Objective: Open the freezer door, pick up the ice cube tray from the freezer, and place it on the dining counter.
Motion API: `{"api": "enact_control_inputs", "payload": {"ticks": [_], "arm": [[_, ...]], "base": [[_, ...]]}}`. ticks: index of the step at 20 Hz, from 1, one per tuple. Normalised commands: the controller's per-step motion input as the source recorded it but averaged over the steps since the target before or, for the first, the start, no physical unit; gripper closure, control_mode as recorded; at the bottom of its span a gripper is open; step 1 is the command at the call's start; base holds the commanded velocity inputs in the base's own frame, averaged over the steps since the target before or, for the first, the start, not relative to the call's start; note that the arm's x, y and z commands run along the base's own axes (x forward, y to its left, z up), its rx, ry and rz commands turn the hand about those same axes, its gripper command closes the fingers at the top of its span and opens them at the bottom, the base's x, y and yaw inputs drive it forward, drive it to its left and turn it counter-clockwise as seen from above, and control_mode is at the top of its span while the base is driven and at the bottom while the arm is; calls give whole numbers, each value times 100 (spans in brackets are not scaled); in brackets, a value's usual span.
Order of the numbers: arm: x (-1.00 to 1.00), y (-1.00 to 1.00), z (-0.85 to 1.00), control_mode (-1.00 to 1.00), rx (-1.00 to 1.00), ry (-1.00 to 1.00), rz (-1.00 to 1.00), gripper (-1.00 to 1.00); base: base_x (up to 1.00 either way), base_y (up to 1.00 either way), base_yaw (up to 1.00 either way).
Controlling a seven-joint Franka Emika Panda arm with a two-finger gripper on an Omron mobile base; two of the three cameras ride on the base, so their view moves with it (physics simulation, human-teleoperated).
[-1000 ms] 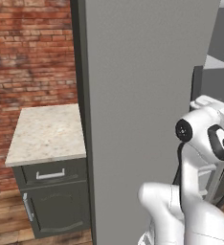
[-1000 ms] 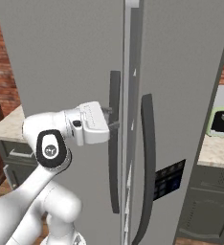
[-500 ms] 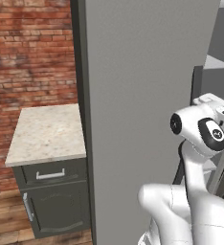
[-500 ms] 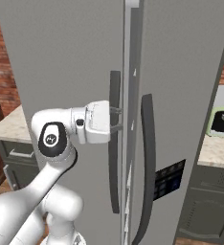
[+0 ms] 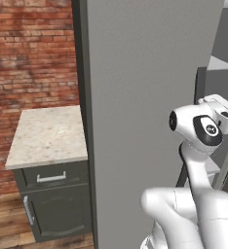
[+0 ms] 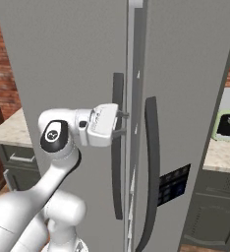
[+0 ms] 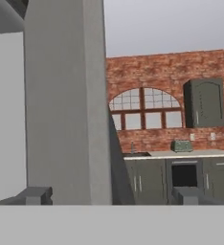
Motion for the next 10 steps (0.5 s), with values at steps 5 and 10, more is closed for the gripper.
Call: {"api": "enact_control_inputs", "payload": {"ticks": [5,10], "arm": [[5,-1,-5,-100,0,0,-8,-100],[7,-4,-4,-100,0,0,-3,-100]], "base": [[0,0,0],[0,0,0]]}}
